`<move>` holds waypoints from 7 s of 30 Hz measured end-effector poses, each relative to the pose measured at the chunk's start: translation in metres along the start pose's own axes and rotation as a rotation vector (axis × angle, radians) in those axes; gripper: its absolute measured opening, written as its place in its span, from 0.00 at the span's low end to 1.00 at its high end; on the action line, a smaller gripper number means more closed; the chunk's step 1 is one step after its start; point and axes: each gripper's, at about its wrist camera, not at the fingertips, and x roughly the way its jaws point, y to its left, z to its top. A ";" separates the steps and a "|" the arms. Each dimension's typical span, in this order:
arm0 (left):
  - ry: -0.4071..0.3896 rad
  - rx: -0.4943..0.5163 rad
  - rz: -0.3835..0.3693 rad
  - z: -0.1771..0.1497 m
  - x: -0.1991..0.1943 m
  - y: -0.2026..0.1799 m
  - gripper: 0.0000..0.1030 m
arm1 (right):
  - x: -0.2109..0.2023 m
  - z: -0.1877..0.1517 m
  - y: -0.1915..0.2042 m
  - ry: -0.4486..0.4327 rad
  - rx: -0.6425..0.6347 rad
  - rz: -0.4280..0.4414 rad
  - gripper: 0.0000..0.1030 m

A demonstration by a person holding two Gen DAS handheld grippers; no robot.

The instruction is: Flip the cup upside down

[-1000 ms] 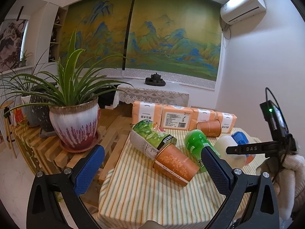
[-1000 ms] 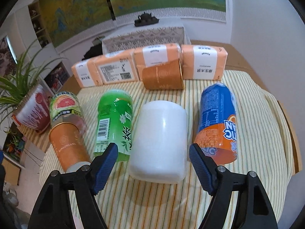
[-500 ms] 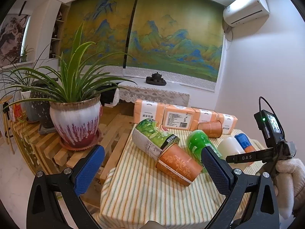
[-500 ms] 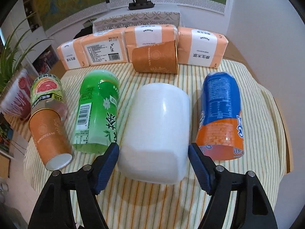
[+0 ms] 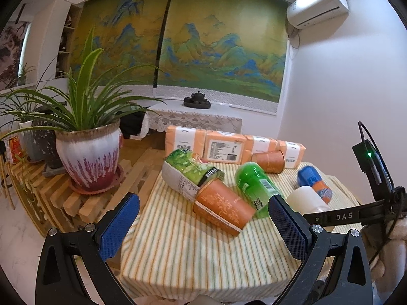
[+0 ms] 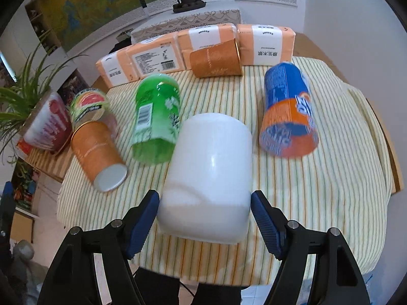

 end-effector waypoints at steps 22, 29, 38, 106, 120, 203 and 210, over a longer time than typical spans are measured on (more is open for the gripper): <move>0.017 0.054 -0.024 -0.019 -0.012 -0.043 0.99 | -0.048 -0.039 -0.003 -0.210 -0.020 0.049 0.70; 0.063 0.087 -0.093 -0.038 -0.004 -0.086 0.99 | -0.090 -0.069 -0.035 -0.376 0.039 0.043 0.70; 0.140 0.102 -0.163 -0.055 0.018 -0.134 0.99 | -0.121 -0.108 -0.067 -0.537 0.083 -0.116 0.74; 0.039 0.200 -0.100 -0.063 0.046 -0.175 0.74 | -0.117 -0.122 -0.107 -0.574 0.167 -0.210 0.75; 0.062 0.160 -0.187 -0.040 0.049 -0.162 0.74 | -0.110 -0.114 -0.097 -0.564 0.150 -0.219 0.75; -0.008 0.110 -0.016 0.004 -0.043 -0.052 1.00 | -0.110 -0.099 0.013 -0.674 -0.071 -0.084 0.93; -0.035 0.057 0.001 0.006 -0.064 -0.042 1.00 | -0.119 -0.105 0.019 -0.703 -0.071 -0.091 0.93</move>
